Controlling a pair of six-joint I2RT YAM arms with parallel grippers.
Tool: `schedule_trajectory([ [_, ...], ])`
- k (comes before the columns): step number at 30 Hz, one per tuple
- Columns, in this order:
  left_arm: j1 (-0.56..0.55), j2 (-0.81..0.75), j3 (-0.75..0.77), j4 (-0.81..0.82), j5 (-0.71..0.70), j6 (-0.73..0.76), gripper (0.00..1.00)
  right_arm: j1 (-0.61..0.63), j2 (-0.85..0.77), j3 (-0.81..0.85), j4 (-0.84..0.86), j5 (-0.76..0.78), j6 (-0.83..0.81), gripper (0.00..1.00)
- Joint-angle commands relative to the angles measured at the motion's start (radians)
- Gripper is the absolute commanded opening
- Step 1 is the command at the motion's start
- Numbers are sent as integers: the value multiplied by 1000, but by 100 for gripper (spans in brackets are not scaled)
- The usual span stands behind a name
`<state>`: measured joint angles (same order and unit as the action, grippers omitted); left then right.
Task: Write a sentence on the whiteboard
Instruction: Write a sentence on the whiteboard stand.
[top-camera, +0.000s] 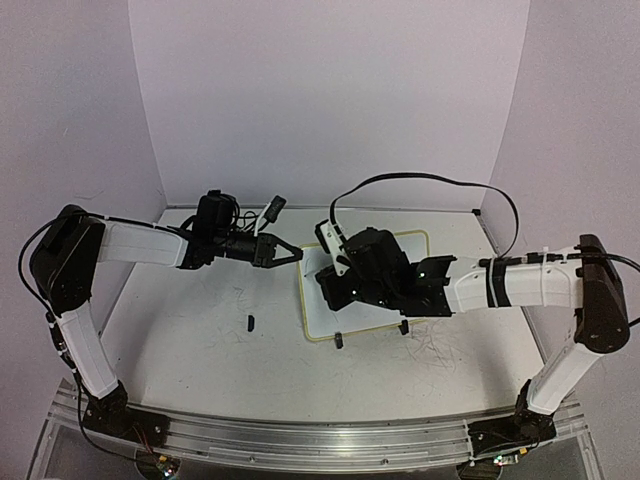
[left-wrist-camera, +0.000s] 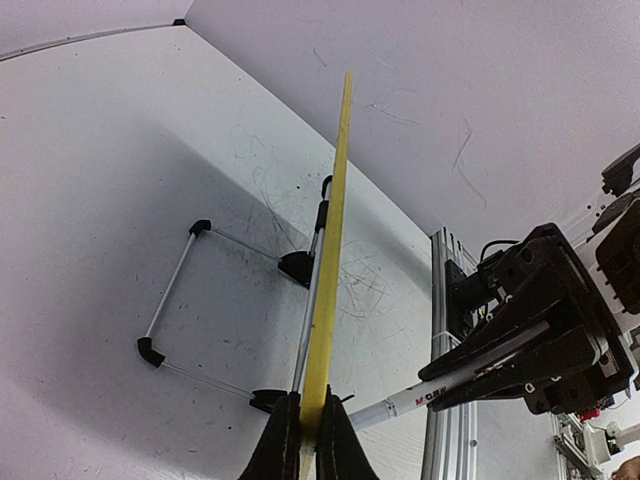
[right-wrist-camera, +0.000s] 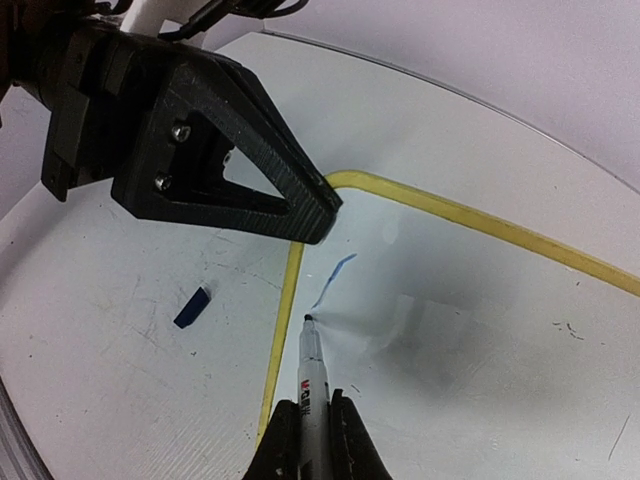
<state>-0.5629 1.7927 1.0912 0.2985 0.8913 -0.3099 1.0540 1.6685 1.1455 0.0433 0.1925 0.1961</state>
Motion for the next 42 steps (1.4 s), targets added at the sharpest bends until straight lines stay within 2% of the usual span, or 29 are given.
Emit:
schedule_trajectory([
  [1, -11, -11, 13, 2, 32, -18, 0, 6, 10, 3, 15, 7, 11, 0],
  [9, -11, -10, 13, 2, 31, -18, 0, 5, -74, -16, 72, 2, 10, 0],
  [21, -11, -10, 12, 2, 33, -17, 0, 5, -38, 28, 79, 95, -13, 0],
  [42, -11, -9, 11, 2, 35, -17, 0, 3, -12, 48, 104, 109, -25, 0],
])
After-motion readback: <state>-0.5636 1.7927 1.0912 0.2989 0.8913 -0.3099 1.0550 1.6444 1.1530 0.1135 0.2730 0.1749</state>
